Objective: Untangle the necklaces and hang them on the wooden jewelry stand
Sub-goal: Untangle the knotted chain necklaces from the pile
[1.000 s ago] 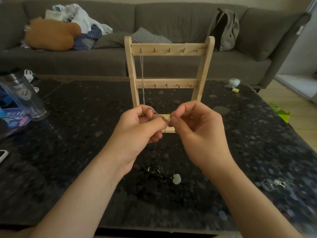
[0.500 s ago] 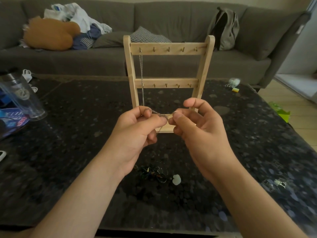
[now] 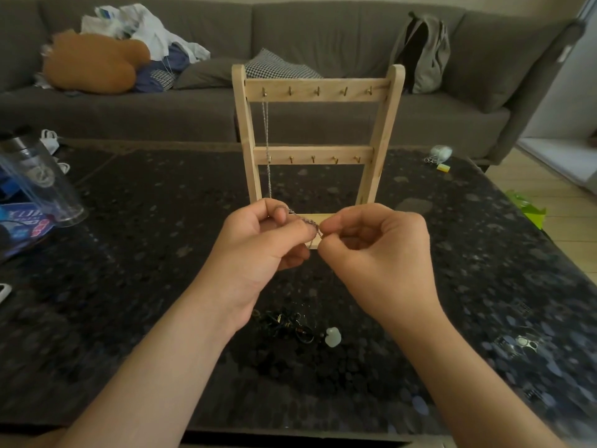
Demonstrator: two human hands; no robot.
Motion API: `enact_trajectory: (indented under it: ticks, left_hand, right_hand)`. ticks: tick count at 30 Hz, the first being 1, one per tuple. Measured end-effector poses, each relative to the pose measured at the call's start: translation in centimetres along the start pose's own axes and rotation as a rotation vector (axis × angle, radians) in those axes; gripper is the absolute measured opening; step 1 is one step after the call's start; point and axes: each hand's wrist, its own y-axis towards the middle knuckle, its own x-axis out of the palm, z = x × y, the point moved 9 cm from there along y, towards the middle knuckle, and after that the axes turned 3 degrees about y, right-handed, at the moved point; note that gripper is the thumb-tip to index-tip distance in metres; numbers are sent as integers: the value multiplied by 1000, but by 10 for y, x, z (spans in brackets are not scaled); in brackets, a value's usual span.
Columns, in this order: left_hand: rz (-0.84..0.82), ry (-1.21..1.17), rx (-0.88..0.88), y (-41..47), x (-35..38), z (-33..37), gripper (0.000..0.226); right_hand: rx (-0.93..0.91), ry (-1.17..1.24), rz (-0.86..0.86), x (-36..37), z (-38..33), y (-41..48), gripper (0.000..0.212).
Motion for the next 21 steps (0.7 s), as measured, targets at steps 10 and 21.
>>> enact_trajectory:
  ticks: [10,21]
  left_hand:
    - [54,80,45,-1,-3,3,34]
    - [55,414,232,-6,2,21,28]
  right_hand:
    - [68,-51,-46,2,0,0,11]
    - [207,-61,-116,2,15,1,9]
